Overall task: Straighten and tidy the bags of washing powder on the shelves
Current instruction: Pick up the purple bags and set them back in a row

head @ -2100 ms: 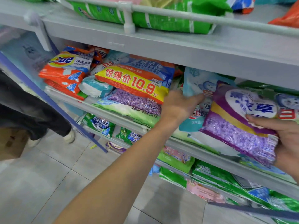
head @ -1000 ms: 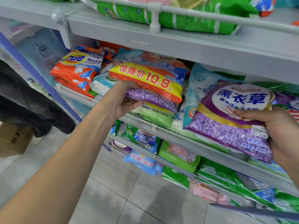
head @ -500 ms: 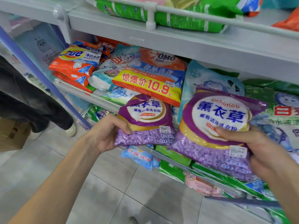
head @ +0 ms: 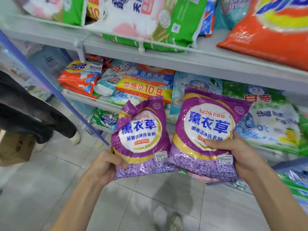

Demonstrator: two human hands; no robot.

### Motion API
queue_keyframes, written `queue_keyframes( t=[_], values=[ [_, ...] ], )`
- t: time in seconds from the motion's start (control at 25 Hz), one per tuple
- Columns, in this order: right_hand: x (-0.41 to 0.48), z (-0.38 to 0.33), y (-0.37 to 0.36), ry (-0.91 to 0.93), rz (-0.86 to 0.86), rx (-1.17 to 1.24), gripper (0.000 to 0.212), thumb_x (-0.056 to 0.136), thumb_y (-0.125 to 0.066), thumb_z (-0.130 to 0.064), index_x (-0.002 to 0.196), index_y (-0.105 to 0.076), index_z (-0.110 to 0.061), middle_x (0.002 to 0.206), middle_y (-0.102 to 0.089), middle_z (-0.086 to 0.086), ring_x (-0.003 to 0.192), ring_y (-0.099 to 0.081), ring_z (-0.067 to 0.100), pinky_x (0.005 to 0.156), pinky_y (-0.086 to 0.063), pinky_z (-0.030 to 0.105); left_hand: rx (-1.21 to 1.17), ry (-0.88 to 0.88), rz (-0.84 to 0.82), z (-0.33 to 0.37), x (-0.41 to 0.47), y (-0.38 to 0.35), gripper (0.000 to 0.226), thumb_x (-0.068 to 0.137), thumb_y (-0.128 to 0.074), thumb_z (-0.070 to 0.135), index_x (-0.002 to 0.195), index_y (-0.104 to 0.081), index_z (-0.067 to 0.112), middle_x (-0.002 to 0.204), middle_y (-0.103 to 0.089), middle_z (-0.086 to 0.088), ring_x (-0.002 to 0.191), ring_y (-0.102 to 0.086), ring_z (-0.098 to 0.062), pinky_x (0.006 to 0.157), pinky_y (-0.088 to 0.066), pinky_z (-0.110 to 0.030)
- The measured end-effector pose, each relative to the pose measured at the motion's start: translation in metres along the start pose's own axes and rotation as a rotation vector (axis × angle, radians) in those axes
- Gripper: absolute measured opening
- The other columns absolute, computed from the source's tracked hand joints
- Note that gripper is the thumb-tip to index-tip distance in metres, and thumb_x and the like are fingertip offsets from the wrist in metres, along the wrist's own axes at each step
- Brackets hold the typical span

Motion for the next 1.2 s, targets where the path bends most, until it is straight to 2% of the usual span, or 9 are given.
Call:
queue_keyframes(
  t=[0.16,0.28,0.36,0.44,0.56,0.6,0.84,1.04,1.2],
  values=[
    [-0.058,-0.008,0.009,0.062,0.058,0.043,0.074,0.047,-0.075,0.019,0.116,-0.071,-0.005,0.094,-0.079,0.014,0.076,-0.078,0.025,0.059,-0.061,0.031,0.017,0.002,-0.017,0.012,-0.032,-0.043,0.088,0.008,-0.099,0.008,0.094,-0.081,0.002,0.099,-0.077,-0.021,0.085,-0.077,-0.036,0.065,-0.064,-0.045],
    [-0.099,-0.013,0.018,0.117,0.108,0.071,0.079,0.025,-0.094,0.004,0.101,-0.080,-0.010,0.099,-0.078,0.018,0.080,-0.078,0.029,0.063,-0.062,0.035,0.090,0.040,-0.025,0.018,-0.042,-0.081,0.041,0.060,-0.089,0.040,0.090,-0.084,0.012,0.102,-0.079,-0.015,0.087,-0.078,-0.028,0.065,-0.064,-0.041],
    [-0.128,-0.017,0.027,0.159,0.172,0.113,0.092,0.021,-0.097,-0.002,0.110,-0.074,-0.004,0.099,-0.078,0.019,0.081,-0.077,0.030,0.064,-0.062,0.036,0.111,0.046,-0.003,0.024,-0.044,-0.105,0.045,0.078,-0.068,0.042,0.109,-0.079,0.011,0.114,-0.076,-0.016,0.103,-0.075,-0.031,0.085,-0.062,-0.050],
    [-0.161,-0.025,0.038,0.216,0.239,0.200,0.080,0.036,-0.093,-0.004,0.113,-0.072,0.001,0.097,-0.078,0.019,0.080,-0.077,0.031,0.063,-0.062,0.037,0.111,0.041,-0.036,0.028,-0.048,-0.136,0.052,0.083,-0.064,0.044,0.122,-0.072,0.010,0.123,-0.072,-0.018,0.114,-0.070,-0.034,0.101,-0.053,-0.057],
    [-0.221,-0.037,0.069,0.299,0.377,0.366,0.029,0.070,-0.073,-0.017,0.095,-0.080,-0.002,0.094,-0.078,0.019,0.076,-0.078,0.030,0.058,-0.062,0.038,0.138,0.021,-0.156,0.027,-0.057,-0.199,0.040,0.087,-0.060,0.042,0.104,-0.082,0.013,0.113,-0.076,-0.015,0.102,-0.075,-0.030,0.082,-0.062,-0.050],
    [-0.239,-0.039,0.083,0.325,0.419,0.385,0.027,0.076,-0.068,-0.018,0.094,-0.081,-0.003,0.096,-0.078,0.019,0.078,-0.078,0.030,0.059,-0.062,0.038,0.142,0.010,-0.191,0.025,-0.060,-0.223,0.037,0.090,-0.057,0.041,0.094,-0.084,0.016,0.107,-0.078,-0.013,0.095,-0.077,-0.027,0.073,-0.064,-0.045],
    [-0.363,-0.059,0.179,0.498,0.664,0.325,0.038,0.082,-0.067,-0.012,0.119,-0.070,-0.008,0.111,-0.076,0.018,0.095,-0.076,0.033,0.078,-0.063,0.046,0.273,0.022,-0.401,-0.026,-0.078,-0.382,0.048,0.101,-0.046,0.048,0.096,-0.081,0.017,0.104,-0.079,-0.010,0.087,-0.078,-0.023,0.062,-0.064,-0.035],
    [-0.468,-0.069,0.279,0.586,0.795,0.313,0.038,0.081,-0.071,-0.012,0.119,-0.071,-0.012,0.114,-0.075,0.018,0.102,-0.073,0.038,0.094,-0.055,0.055,0.344,0.030,-0.542,-0.100,-0.107,-0.510,0.046,0.099,-0.046,0.053,0.116,-0.073,0.020,0.111,-0.078,-0.010,0.097,-0.076,-0.029,0.071,-0.065,-0.042],
    [-0.536,-0.074,0.354,0.620,0.839,0.316,0.037,0.085,-0.069,-0.008,0.122,-0.069,-0.010,0.114,-0.075,0.020,0.101,-0.073,0.040,0.088,-0.059,0.055,0.374,0.025,-0.598,-0.161,-0.130,-0.597,0.046,0.096,-0.050,0.054,0.116,-0.074,0.021,0.113,-0.077,-0.009,0.103,-0.075,-0.030,0.083,-0.060,-0.045]
  ],
)
Point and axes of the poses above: each hand's wrist, its own x-axis towards the middle knuckle, its own y-axis out of the back of the hand, z = x × y, the point moved 7 cm from there along x, towards the middle knuckle
